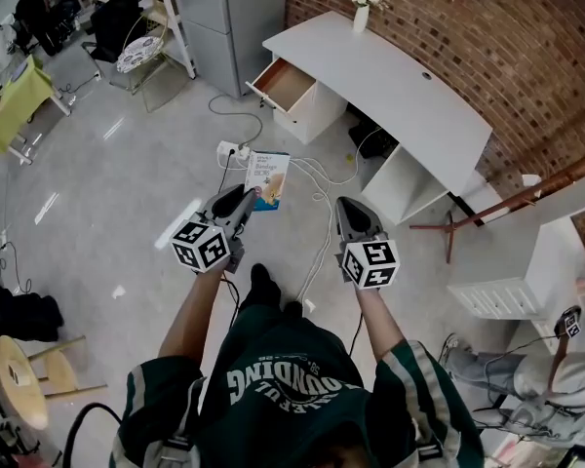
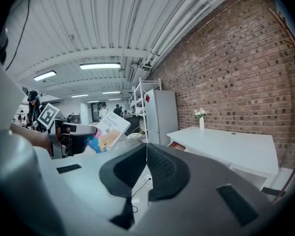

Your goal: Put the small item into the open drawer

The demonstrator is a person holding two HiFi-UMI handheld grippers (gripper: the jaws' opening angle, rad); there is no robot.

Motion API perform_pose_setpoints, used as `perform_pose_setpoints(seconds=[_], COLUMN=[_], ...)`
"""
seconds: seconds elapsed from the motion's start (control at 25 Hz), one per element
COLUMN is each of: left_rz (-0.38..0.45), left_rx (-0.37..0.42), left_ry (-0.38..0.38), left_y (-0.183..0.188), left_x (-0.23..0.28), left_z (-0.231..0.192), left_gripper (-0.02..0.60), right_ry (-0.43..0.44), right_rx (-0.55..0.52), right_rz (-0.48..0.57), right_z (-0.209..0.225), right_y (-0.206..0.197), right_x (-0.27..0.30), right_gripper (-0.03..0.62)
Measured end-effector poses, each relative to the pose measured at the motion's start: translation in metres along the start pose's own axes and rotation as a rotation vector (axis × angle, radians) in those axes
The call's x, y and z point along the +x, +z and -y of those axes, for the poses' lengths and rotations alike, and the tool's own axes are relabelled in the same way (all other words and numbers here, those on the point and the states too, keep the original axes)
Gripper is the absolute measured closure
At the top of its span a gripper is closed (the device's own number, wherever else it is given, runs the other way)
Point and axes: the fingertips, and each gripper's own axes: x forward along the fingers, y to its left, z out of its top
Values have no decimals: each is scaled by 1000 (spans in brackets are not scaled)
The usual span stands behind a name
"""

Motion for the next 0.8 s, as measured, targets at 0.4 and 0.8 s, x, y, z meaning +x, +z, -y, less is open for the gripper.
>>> perform_pose_setpoints(seconds=[0.4, 0.8], left_rz=[4, 6], left_rx=[3, 4], left_ry=[0, -12], left_y=[19, 60], left_x=[31, 95], left_z=[-44, -118], left_gripper=[479, 479], right_ry=[5, 2], right_rx=[-4, -30], right_rz=[-15, -31], right_z=[11, 35], right_y=[8, 38], right_x=[54, 150], right_gripper=[569, 569])
